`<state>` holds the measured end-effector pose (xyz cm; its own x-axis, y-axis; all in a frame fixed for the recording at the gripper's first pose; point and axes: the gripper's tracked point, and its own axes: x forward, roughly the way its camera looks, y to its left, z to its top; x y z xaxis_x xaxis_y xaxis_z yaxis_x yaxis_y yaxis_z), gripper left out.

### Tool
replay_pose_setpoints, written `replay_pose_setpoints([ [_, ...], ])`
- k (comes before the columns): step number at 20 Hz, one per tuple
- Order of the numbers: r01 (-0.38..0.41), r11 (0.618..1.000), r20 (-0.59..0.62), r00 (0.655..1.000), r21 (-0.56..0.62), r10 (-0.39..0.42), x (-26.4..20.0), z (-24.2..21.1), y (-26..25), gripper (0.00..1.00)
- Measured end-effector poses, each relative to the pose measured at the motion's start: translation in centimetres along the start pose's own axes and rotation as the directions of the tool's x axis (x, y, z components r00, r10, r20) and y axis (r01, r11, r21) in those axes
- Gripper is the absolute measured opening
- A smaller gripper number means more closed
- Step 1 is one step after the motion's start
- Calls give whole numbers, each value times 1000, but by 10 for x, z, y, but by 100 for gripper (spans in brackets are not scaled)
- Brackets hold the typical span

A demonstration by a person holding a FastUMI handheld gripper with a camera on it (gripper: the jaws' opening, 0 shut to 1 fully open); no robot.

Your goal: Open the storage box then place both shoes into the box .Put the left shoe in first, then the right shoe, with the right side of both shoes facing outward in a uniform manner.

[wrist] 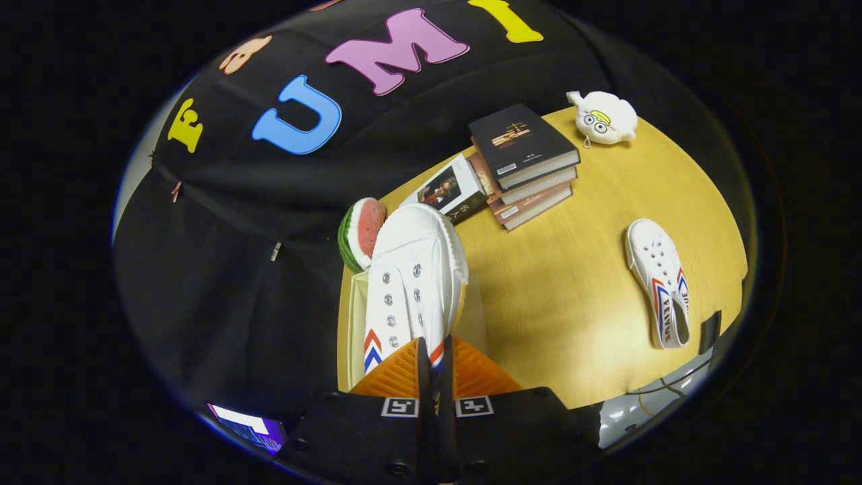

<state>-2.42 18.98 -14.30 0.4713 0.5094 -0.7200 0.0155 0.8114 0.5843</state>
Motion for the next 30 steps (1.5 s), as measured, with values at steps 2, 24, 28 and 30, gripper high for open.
replay_pose_setpoints([
  [2,-23,1000,-18,1000,-5,23,16,0,20,5],
  [24,73,996,-138,987,-41,-78,134,-59,65,12],
  [28,-15,1000,-122,992,-16,13,127,-53,86,73],
  [30,6,994,-66,998,-109,-14,111,-33,74,99],
])
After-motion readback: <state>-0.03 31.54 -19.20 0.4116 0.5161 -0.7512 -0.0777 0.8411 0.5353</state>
